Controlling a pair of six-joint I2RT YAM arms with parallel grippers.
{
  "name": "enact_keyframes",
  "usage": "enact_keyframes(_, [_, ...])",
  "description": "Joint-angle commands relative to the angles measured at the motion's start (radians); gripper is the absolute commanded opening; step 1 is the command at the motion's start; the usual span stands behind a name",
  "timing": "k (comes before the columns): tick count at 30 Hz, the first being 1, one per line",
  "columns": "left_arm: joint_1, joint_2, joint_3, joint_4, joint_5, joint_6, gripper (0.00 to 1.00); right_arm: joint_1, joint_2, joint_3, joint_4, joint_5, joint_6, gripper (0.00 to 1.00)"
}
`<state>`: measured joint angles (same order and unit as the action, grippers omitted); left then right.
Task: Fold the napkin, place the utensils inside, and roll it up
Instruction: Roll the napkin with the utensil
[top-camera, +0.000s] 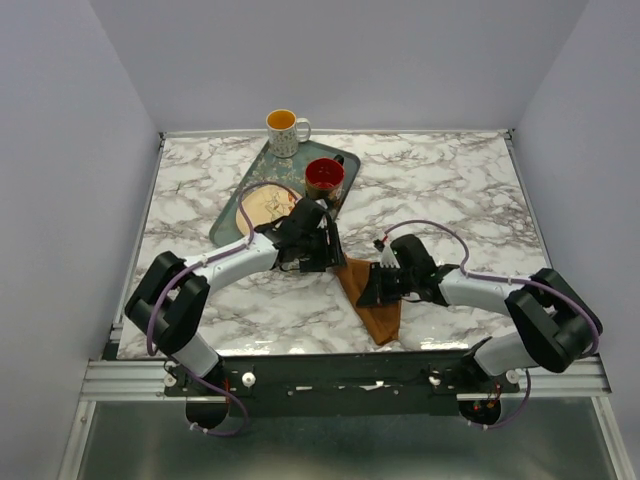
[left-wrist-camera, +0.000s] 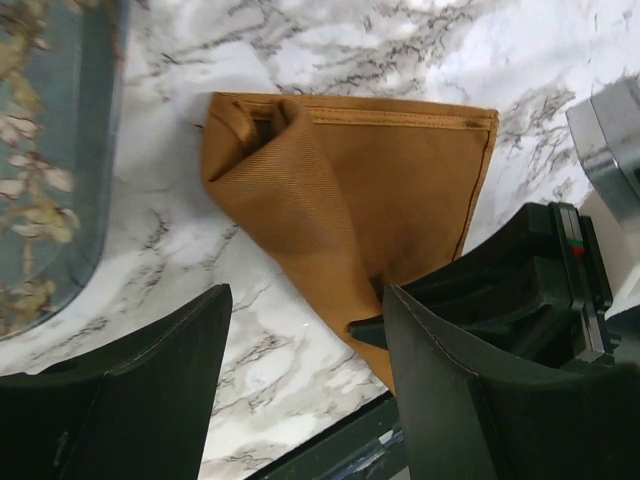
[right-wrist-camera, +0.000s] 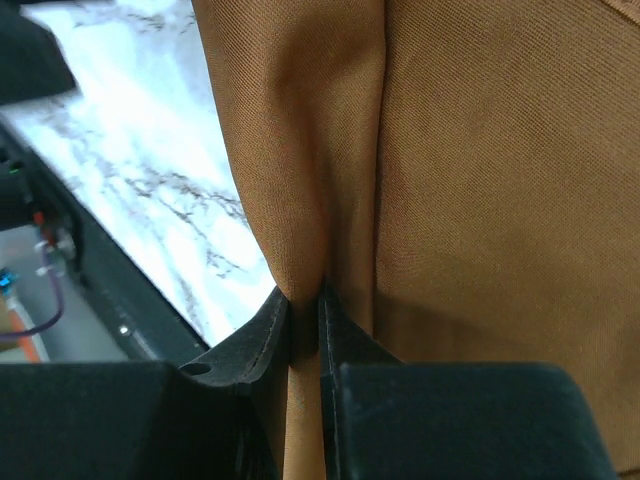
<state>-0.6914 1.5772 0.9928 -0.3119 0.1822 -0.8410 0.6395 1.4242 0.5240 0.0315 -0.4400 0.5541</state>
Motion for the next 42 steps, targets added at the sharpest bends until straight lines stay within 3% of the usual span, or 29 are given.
enact_keyframes(1, [-0.028, 0.058, 0.021, 0.003, 0.06, -0.036, 0.72, -0.047, 0.077, -0.035, 0.136, -0.244, 0.007, 0.12])
enact_keyframes(7, [-0.039, 0.083, 0.015, -0.003, 0.056, -0.093, 0.71, -0.107, 0.179, -0.009, 0.153, -0.361, 0.017, 0.12])
enact_keyframes(17, [-0.042, 0.179, 0.075, -0.013, 0.042, -0.099, 0.68, -0.152, 0.266, 0.034, 0.11, -0.419, -0.022, 0.13])
enact_keyframes(23, [-0.045, 0.236, 0.102, -0.012, 0.005, -0.093, 0.62, -0.152, 0.262, 0.062, 0.044, -0.398, -0.065, 0.19])
enact_keyframes(25, [-0.045, 0.247, 0.096, -0.001, -0.007, -0.101, 0.55, -0.152, 0.252, 0.073, 0.021, -0.388, -0.077, 0.22])
enact_keyframes(27, [-0.045, 0.248, 0.089, 0.005, -0.013, -0.104, 0.47, -0.152, 0.242, 0.091, -0.027, -0.343, -0.097, 0.25])
enact_keyframes(33, [-0.046, 0.251, 0.079, 0.022, -0.018, -0.127, 0.37, -0.152, 0.165, 0.183, -0.252, -0.186, -0.2, 0.37])
enact_keyframes(36, [-0.049, 0.256, 0.087, 0.025, -0.016, -0.142, 0.36, -0.138, 0.114, 0.226, -0.327, -0.146, -0.235, 0.46])
enact_keyframes(42, [-0.054, 0.256, 0.101, 0.014, -0.023, -0.153, 0.36, -0.026, 0.03, 0.332, -0.507, 0.098, -0.258, 0.54])
